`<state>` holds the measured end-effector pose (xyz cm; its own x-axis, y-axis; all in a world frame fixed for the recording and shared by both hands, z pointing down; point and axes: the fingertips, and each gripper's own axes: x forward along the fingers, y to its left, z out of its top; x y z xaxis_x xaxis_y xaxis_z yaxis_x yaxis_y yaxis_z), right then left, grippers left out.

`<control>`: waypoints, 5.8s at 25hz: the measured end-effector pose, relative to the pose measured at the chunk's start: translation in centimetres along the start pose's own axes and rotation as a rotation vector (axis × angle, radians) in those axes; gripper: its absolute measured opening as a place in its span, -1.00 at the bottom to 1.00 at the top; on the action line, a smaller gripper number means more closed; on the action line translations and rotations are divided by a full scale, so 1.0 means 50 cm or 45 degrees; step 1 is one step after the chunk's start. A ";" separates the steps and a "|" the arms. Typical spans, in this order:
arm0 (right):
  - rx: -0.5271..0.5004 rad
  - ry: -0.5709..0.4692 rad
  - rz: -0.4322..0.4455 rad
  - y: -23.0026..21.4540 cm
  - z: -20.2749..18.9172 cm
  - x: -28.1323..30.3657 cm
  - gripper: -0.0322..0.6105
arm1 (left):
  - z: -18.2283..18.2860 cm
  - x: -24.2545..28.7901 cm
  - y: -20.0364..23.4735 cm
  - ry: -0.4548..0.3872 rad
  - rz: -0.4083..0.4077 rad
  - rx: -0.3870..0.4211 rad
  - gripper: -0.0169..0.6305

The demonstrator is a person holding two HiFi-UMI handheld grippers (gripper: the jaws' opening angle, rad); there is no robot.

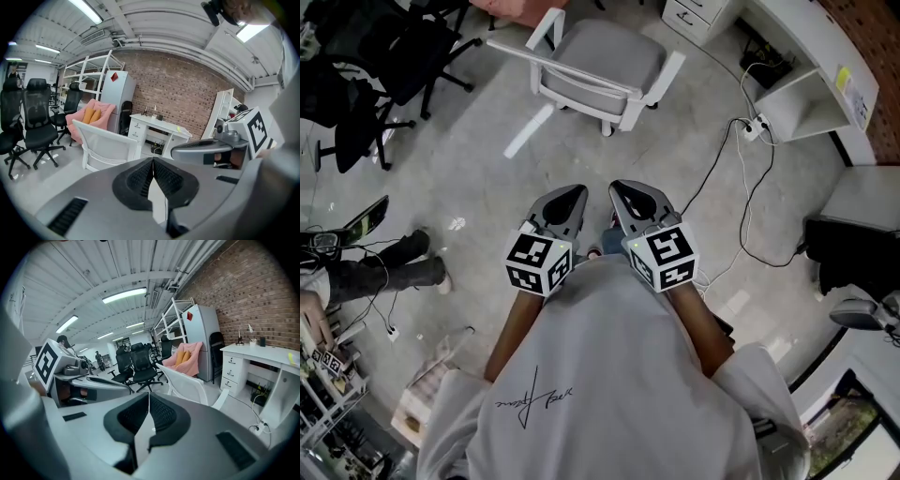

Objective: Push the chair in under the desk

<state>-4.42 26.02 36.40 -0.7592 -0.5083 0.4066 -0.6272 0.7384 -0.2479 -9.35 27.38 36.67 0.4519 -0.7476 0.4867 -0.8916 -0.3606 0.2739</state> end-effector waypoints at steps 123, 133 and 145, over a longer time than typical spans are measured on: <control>-0.405 0.677 -0.167 -0.252 0.110 0.618 -0.48 | 0.222 0.384 0.706 0.613 -0.244 1.437 -0.62; -0.473 0.732 -0.173 -0.262 0.088 0.632 -0.48 | 0.208 0.382 0.725 0.720 -0.208 1.611 -0.62; -0.430 0.700 -0.124 -0.261 0.089 0.642 -0.48 | 0.207 0.390 0.743 0.749 -0.151 1.660 -0.62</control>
<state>-21.38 -1.87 48.77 -0.4460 -0.3452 0.8258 -0.5314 0.8445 0.0660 -33.96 -6.36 47.75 0.1831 -0.4586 0.8696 -0.0928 -0.8887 -0.4491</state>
